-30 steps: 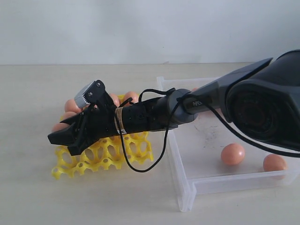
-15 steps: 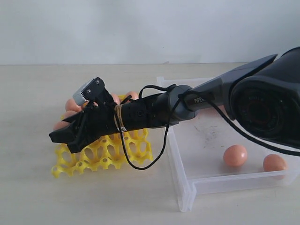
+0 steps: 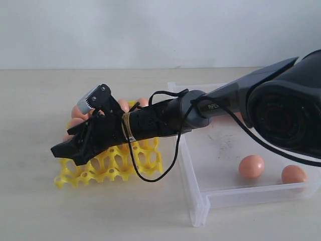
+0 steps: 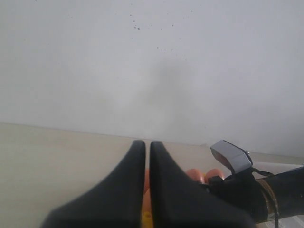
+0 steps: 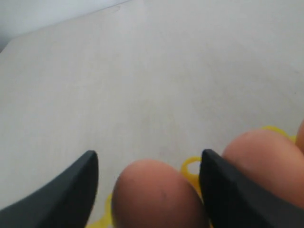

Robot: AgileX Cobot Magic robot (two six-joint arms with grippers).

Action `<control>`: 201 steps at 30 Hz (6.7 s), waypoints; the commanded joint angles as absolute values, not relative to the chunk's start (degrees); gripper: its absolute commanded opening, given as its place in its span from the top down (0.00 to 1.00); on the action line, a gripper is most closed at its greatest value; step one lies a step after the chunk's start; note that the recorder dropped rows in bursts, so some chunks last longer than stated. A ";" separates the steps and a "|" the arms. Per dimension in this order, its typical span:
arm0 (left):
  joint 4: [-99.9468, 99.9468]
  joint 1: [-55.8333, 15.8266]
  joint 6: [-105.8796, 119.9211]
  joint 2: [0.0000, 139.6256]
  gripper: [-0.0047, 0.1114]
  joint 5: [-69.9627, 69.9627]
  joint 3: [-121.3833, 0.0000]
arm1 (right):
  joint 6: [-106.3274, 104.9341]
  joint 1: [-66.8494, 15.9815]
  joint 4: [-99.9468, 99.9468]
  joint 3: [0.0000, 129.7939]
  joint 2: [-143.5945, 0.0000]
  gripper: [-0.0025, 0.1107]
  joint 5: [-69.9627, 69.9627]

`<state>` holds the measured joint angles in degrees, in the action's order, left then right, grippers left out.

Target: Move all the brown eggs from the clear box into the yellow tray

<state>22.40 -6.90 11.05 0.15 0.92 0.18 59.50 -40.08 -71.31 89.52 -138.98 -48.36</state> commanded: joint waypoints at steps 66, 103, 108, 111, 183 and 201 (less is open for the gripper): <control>22.92 -7.23 10.62 0.00 0.93 0.00 0.00 | 39.02 -39.81 -66.81 69.27 -86.39 0.98 54.44; 22.92 -7.23 10.62 0.00 0.93 0.00 0.00 | 3.68 -20.56 -1.42 69.27 -106.14 0.49 56.05; 22.92 -7.23 10.62 0.00 0.93 0.00 0.00 | 4.12 -20.56 0.40 67.76 -106.62 0.49 57.60; 22.92 -7.23 10.62 0.00 0.93 0.00 0.00 | 4.12 -20.56 1.16 67.34 -106.62 0.49 56.01; 22.92 -7.23 10.62 0.00 0.93 0.00 0.00 | -7.89 -20.56 8.52 64.53 -108.11 0.49 44.93; 22.92 -7.23 10.62 0.00 0.93 0.00 0.00 | -26.50 -20.56 8.52 64.53 -108.11 0.49 50.28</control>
